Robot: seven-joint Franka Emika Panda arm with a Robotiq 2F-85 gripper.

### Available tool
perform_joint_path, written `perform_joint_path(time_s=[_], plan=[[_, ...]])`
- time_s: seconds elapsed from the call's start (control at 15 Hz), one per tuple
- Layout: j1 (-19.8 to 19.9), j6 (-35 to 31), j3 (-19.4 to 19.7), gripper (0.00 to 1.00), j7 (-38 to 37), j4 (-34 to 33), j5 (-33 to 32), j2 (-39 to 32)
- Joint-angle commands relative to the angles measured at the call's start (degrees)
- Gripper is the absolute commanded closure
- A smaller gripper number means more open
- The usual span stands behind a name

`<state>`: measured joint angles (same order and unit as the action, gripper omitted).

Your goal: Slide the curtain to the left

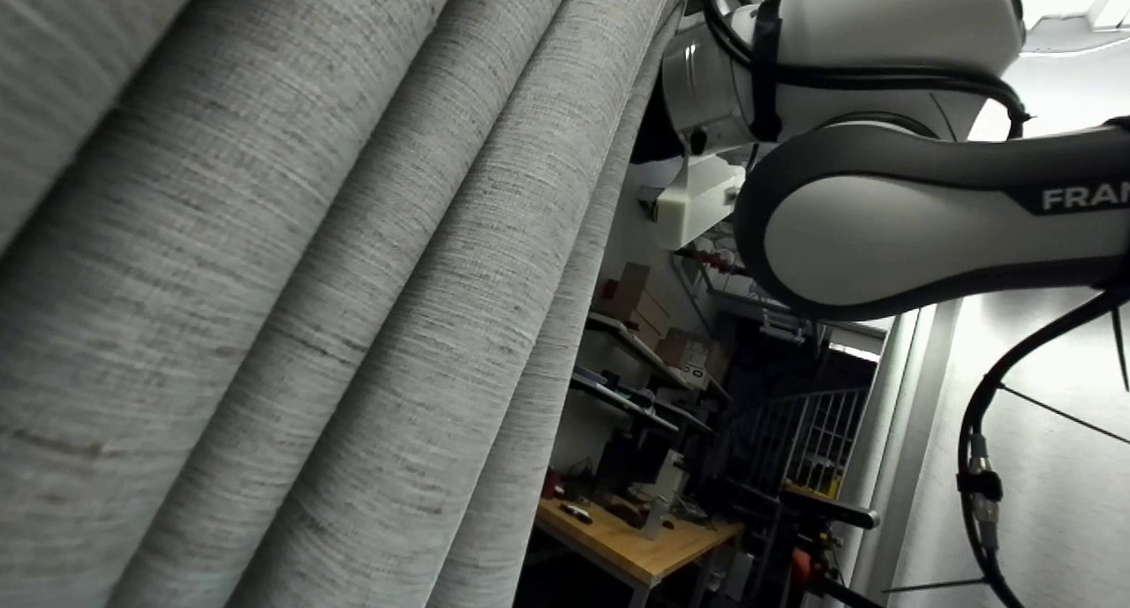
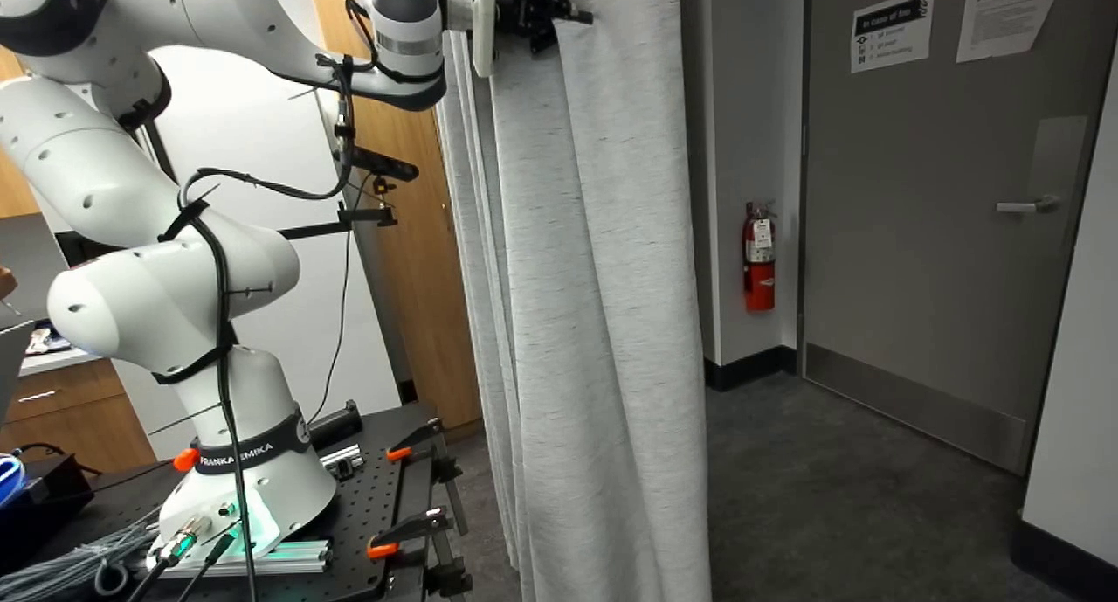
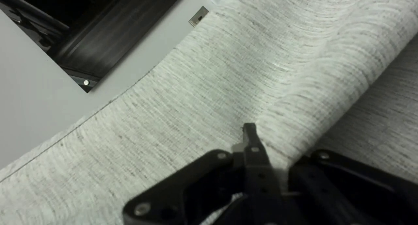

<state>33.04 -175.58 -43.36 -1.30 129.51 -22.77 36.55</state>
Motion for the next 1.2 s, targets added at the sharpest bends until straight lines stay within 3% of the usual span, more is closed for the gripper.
perform_joint_path(time_s=[0.0, 0.47, 0.73, 0.8, 0.87, 1.13], plan=[[0.6, 4.6, -5.8, 1.00, -1.7, 5.4, -2.6, 4.3], [1.9, 12.7, -8.8, 1.00, -1.5, 6.0, -7.3, 11.4], [-2.3, 17.2, -9.2, 1.00, -0.8, 5.4, -8.3, 9.8], [-1.3, 10.5, -9.1, 1.00, -6.1, 6.2, -7.5, 11.0], [2.0, 20.9, -11.8, 1.00, -11.1, 4.9, -5.5, 16.3], [1.4, 30.5, -13.4, 1.00, -22.3, 4.5, -3.4, 19.5]])
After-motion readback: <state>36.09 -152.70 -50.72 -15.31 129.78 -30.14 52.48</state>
